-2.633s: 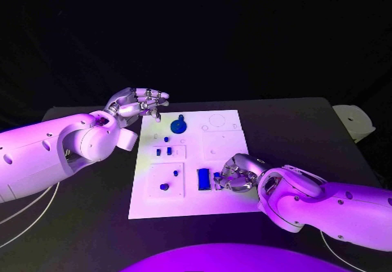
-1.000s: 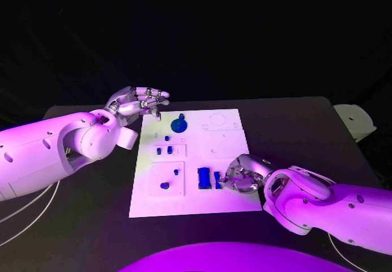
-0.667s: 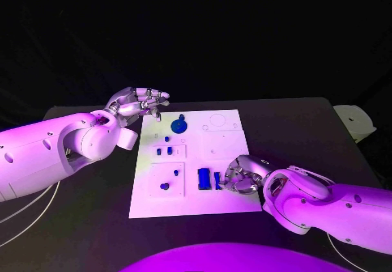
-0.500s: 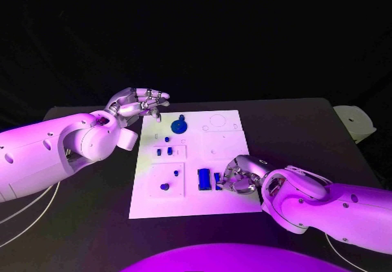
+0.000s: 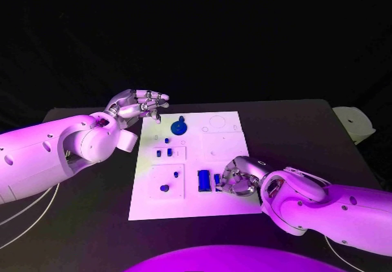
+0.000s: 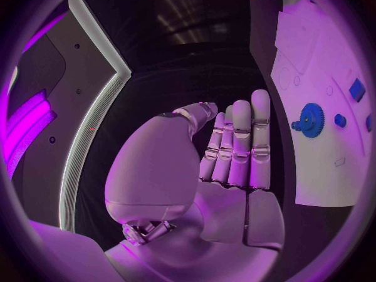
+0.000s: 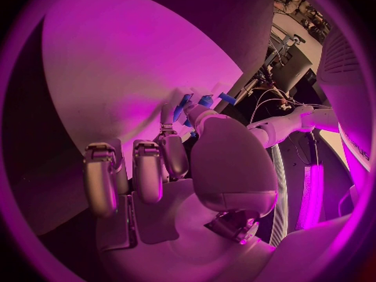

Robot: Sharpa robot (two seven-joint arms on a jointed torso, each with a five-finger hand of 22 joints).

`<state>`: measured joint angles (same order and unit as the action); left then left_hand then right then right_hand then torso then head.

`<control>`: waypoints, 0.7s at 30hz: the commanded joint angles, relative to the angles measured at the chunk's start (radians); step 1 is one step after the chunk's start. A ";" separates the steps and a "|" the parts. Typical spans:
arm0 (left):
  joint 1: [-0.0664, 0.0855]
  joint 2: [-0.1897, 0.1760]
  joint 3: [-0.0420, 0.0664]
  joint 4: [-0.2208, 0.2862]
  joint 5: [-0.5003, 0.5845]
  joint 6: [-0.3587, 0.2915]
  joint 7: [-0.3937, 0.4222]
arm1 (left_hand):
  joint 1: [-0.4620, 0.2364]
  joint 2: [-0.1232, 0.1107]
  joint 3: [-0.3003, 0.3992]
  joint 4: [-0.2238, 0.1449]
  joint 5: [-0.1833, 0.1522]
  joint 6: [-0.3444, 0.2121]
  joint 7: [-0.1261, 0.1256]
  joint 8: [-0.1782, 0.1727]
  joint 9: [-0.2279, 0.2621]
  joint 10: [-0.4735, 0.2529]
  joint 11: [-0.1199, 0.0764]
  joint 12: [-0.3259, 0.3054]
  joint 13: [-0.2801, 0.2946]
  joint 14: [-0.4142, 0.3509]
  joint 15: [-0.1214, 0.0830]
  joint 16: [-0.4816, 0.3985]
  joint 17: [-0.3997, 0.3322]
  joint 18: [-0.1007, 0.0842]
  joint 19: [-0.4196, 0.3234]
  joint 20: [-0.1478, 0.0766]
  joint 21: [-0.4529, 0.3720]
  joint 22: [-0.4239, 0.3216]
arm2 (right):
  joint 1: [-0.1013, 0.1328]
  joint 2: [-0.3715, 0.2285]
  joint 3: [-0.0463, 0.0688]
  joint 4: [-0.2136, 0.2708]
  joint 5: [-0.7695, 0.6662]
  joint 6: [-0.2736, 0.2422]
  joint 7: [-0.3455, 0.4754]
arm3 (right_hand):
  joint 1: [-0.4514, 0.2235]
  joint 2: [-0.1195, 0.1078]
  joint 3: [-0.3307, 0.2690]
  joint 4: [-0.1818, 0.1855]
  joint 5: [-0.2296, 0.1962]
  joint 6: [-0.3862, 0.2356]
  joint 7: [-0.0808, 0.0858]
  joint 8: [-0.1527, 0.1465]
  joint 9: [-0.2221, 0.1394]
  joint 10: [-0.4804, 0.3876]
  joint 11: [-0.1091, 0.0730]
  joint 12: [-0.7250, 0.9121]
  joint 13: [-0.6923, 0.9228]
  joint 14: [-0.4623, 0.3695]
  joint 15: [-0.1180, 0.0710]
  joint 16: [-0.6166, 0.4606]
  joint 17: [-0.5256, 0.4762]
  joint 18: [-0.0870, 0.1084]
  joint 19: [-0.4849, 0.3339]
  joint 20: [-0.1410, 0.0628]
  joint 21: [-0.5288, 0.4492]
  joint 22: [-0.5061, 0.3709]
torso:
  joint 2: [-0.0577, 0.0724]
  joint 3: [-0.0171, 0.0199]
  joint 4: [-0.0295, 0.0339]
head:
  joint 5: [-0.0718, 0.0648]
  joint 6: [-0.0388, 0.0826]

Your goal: Assemble the parts on the task board

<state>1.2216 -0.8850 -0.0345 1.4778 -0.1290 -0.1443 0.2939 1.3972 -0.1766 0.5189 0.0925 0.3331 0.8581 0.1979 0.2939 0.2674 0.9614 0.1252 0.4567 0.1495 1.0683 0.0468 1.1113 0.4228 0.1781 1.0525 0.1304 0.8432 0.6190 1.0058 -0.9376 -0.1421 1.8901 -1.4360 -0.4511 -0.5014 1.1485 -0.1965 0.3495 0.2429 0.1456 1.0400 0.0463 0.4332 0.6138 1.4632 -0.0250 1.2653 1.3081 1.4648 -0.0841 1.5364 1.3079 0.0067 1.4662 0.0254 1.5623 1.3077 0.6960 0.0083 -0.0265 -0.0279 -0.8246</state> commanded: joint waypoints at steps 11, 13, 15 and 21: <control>-0.029 0.012 -0.006 -0.018 0.019 -0.001 0.068 | -0.063 -0.023 -0.029 0.036 -0.004 -0.018 -0.005 0.007 -0.001 -0.022 0.000 0.008 -0.005 -0.040 0.004 -0.030 -0.020 0.007 -0.027 0.007 -0.048 -0.027 | 0.084 -0.024 0.004 -0.092 0.496 -0.186 0.570 | 0.072 0.011 -0.008 0.011 0.013 -0.123 0.061 -0.077 -0.024 -0.234 0.052 -0.469 -0.203 -0.003 0.040 -0.168 -0.130 0.096 -0.083 0.034 -0.582 0.090 | -0.038 -0.0226 -0.0061 | -0.008 0.046; -0.039 0.018 -0.006 -0.027 0.028 -0.010 0.091 | -0.068 -0.028 -0.043 0.050 -0.008 -0.028 -0.007 0.009 -0.001 -0.018 0.000 -0.002 -0.014 -0.072 0.007 -0.100 -0.053 0.007 -0.053 0.013 -0.111 -0.067 | 0.104 -0.007 0.004 -0.150 0.630 -0.159 0.652 | 0.105 0.018 0.003 0.003 0.001 -0.148 0.079 -0.091 -0.029 -0.342 0.069 -0.656 -0.331 -0.085 0.056 -0.315 -0.321 0.144 -0.200 0.050 -0.910 -0.033 | -0.047 -0.0278 -0.0066 | -0.007 0.068; -0.048 0.023 -0.006 -0.037 0.041 -0.023 0.115 | -0.064 -0.031 -0.047 0.063 -0.010 -0.043 -0.010 0.010 -0.001 -0.012 0.009 -0.030 -0.030 -0.115 0.019 -0.218 -0.104 0.008 -0.091 0.023 -0.205 -0.127 | 0.121 0.013 0.005 -0.214 0.765 -0.128 0.719 | 0.144 0.022 0.031 -0.007 -0.003 -0.189 0.108 -0.120 -0.048 -0.397 0.094 -0.748 -0.427 -0.222 0.079 -0.575 -0.605 0.173 -0.296 0.074 -1.196 -0.182 | -0.056 -0.0317 -0.0064 | -0.007 0.086; -0.071 0.051 -0.006 -0.094 0.097 -0.069 0.182 | -0.040 -0.034 -0.078 0.105 -0.019 -0.077 -0.023 0.017 -0.001 0.018 0.039 -0.184 -0.085 -0.171 0.076 -0.593 -0.196 -0.001 -0.160 0.106 -0.563 -0.376 | 0.152 0.103 0.020 -0.436 1.093 -0.020 0.866 | 0.173 0.013 0.115 -0.018 -0.021 -0.203 0.134 -0.188 -0.117 -0.432 0.146 -1.041 -0.815 -0.414 0.148 -0.989 -0.804 0.174 -0.419 0.145 -1.476 -0.477 | -0.078 -0.0356 -0.0046 | -0.004 0.145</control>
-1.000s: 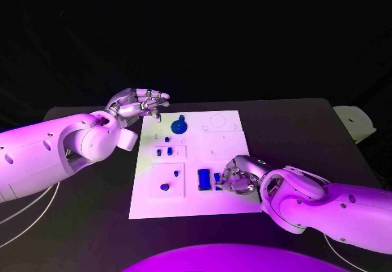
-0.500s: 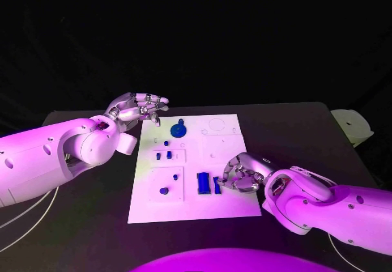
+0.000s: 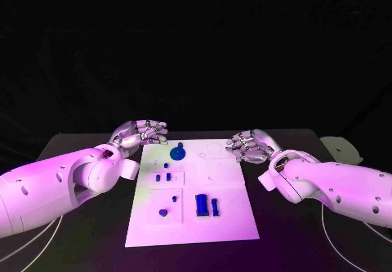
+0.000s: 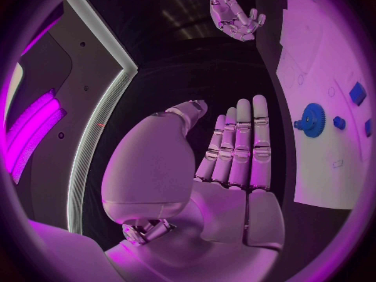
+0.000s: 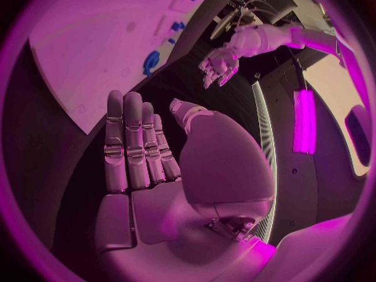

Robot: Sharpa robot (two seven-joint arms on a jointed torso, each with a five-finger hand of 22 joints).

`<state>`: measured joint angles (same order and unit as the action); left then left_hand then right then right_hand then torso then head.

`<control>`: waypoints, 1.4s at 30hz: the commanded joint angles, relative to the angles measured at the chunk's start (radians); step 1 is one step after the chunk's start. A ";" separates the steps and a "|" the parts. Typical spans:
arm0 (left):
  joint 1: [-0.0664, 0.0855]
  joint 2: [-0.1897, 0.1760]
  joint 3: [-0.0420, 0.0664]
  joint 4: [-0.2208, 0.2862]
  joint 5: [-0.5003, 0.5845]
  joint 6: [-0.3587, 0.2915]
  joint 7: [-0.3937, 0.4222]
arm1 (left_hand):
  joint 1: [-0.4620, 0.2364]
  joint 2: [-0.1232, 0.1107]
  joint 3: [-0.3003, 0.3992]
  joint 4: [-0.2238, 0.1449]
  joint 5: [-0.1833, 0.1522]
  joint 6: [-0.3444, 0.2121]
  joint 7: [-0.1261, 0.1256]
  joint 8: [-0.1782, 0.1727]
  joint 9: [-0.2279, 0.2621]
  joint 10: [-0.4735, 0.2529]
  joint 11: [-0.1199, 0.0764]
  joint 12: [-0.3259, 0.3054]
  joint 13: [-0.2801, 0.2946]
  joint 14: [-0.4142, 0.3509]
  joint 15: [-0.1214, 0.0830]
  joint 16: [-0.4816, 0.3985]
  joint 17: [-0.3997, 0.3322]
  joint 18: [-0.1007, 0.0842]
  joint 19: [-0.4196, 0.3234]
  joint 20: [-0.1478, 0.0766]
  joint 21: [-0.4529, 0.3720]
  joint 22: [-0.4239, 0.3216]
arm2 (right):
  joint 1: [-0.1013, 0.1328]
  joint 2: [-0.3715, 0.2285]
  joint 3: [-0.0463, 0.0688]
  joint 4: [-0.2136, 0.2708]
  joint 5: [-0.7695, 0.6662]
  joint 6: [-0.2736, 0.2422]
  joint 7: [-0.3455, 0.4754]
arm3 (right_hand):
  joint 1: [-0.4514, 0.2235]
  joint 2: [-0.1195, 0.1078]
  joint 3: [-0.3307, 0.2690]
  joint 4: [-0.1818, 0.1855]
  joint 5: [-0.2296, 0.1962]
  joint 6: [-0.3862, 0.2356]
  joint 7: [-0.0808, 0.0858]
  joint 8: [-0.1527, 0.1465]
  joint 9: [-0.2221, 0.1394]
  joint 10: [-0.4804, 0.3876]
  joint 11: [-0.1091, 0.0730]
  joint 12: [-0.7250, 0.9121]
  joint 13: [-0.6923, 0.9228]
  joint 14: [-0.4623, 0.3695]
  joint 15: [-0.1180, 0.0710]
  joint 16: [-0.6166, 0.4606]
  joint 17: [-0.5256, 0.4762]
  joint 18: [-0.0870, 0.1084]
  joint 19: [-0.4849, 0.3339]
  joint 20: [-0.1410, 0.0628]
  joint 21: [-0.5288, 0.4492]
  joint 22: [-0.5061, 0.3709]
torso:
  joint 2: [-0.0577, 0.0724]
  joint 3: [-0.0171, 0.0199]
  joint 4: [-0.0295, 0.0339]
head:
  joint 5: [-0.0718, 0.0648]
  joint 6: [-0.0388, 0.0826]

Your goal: Assemble the parts on the task board

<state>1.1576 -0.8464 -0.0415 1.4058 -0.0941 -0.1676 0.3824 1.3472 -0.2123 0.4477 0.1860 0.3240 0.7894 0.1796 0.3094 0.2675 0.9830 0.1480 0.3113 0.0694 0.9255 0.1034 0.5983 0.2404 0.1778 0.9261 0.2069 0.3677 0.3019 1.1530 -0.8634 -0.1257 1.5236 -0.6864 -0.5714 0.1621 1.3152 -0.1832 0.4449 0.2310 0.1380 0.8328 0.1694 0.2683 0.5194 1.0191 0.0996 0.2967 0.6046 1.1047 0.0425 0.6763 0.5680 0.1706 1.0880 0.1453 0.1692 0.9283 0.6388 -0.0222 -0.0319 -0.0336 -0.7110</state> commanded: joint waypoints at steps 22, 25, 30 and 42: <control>-0.066 0.074 0.011 -0.071 0.086 -0.168 0.109 | -1.347 0.212 -0.448 -0.186 -0.324 -0.789 -0.180 -0.309 -0.268 -0.983 -0.148 -0.311 -0.069 -0.926 -0.103 -0.598 -0.240 -0.178 -0.926 -0.207 -0.368 -0.302 | -0.022 0.126 0.052 -0.196 0.486 0.035 0.258 | -1.315 0.183 -0.445 -0.231 -0.138 -0.833 -0.169 -0.268 -0.519 -1.019 -0.100 -0.297 -0.605 -1.105 -0.042 -0.676 -0.568 -0.171 -1.088 -0.145 -0.169 -0.928 | -0.081 0.0162 0.0265 | 0.029 0.103; -0.072 0.073 0.016 -0.034 0.088 -0.236 0.113 | -1.347 0.212 -0.448 -0.186 -0.324 -0.789 -0.180 -0.309 -0.268 -0.983 -0.148 -0.311 -0.069 -0.926 -0.103 -0.598 -0.240 -0.178 -0.926 -0.207 -0.368 -0.302 | -0.045 0.114 0.073 -0.127 0.543 -0.031 0.287 | -1.315 0.183 -0.445 -0.231 -0.138 -0.833 -0.169 -0.268 -0.519 -1.019 -0.100 -0.297 -0.605 -1.105 -0.042 -0.676 -0.568 -0.171 -1.088 -0.145 -0.169 -0.928 | -0.092 0.0211 0.0309 | 0.033 0.109; -0.088 0.070 0.027 0.055 0.091 -0.400 0.124 | -1.347 0.212 -0.448 -0.186 -0.324 -0.789 -0.180 -0.309 -0.268 -0.983 -0.148 -0.311 -0.069 -0.926 -0.103 -0.598 -0.240 -0.178 -0.926 -0.207 -0.368 -0.302 | -0.083 0.094 0.108 -0.013 0.637 -0.141 0.333 | -1.315 0.183 -0.445 -0.231 -0.138 -0.833 -0.169 -0.268 -0.519 -1.019 -0.100 -0.297 -0.605 -1.105 -0.042 -0.676 -0.568 -0.171 -1.088 -0.145 -0.169 -0.928 | -0.095 0.0222 0.0319 | 0.034 0.111; -0.107 0.066 0.041 0.163 0.094 -0.601 0.138 | -1.347 0.212 -0.448 -0.186 -0.324 -0.789 -0.180 -0.309 -0.268 -0.983 -0.148 -0.311 -0.069 -0.926 -0.103 -0.598 -0.240 -0.178 -0.926 -0.207 -0.368 -0.302 | -0.103 0.083 0.126 0.046 0.686 -0.199 0.358 | -1.315 0.183 -0.445 -0.231 -0.138 -0.833 -0.169 -0.268 -0.519 -1.019 -0.100 -0.297 -0.605 -1.105 -0.042 -0.676 -0.568 -0.171 -1.088 -0.145 -0.169 -0.928 | -0.095 0.0222 0.0319 | 0.034 0.111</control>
<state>1.0507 -0.7803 -0.0015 1.5627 -0.0023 -0.6811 0.4955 0.0107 -0.0001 0.0054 -0.0014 0.0034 0.0052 -0.0002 0.0044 0.0017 0.0042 0.0009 0.0066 0.0013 0.0046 -0.0004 0.0064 0.0019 0.0113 0.0059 0.0008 0.0058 0.0012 1.0506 -0.7800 -0.0006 1.5678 -0.0244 -0.7395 0.4870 0.0057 -0.0002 0.0053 -0.0015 0.0052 0.0034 0.0000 0.0034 0.0019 0.0052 0.0000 0.0066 0.0012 0.0050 -0.0002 0.0068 0.0017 0.0139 0.0047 0.0003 0.0049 0.0019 0.5445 -0.0002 -0.0001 0.0000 -0.6000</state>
